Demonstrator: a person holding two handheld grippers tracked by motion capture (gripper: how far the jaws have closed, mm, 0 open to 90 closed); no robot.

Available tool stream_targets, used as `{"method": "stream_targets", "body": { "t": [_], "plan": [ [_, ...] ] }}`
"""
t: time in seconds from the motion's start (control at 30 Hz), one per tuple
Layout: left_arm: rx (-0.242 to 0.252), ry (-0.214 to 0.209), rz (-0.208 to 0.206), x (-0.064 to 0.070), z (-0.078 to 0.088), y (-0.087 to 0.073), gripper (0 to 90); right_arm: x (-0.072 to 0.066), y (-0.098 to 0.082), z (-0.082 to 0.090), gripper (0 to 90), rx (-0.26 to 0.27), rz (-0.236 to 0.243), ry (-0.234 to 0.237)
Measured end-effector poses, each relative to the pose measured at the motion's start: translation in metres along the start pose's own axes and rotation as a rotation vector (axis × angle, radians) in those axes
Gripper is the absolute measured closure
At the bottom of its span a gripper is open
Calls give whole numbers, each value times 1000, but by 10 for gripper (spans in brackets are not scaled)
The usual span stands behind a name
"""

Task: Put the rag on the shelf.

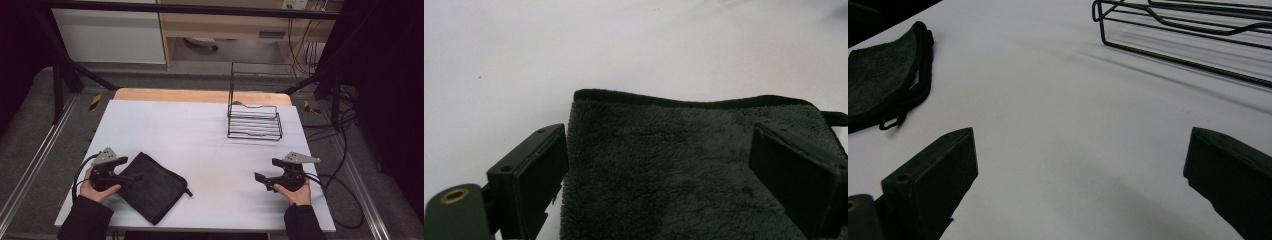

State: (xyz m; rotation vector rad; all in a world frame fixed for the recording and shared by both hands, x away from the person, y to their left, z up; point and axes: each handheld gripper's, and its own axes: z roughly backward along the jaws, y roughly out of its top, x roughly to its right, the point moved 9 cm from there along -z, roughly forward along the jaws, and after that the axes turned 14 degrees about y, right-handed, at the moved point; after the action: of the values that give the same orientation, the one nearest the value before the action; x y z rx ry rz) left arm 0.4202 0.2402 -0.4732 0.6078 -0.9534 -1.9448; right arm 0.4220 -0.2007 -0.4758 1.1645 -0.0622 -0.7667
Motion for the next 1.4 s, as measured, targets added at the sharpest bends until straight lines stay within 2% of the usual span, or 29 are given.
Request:
{"method": "stream_targets", "body": {
  "t": [0.57,0.8,1.0,1.07,1.1,1.23,1.4],
  "plan": [
    [1,7,16,-5,1,-2,87,-17,6,-18,25,-35,20,15],
    [3,8,21,-6,2,-1,86,-35,11,-35,55,-58,52,34],
    [-13,21,28,-9,1,-3,104,-57,21,-56,65,-75,78,62],
    [-17,23,34,-10,1,-3,111,-59,22,-59,65,-81,84,61],
    [-19,31,39,-11,1,-3,127,-66,24,-67,70,-93,89,68],
    [-19,39,53,-13,2,-4,157,-79,30,-83,77,-114,102,83],
    [-22,47,51,-16,3,-4,183,-98,37,-108,98,-136,111,110]
  ]
}}
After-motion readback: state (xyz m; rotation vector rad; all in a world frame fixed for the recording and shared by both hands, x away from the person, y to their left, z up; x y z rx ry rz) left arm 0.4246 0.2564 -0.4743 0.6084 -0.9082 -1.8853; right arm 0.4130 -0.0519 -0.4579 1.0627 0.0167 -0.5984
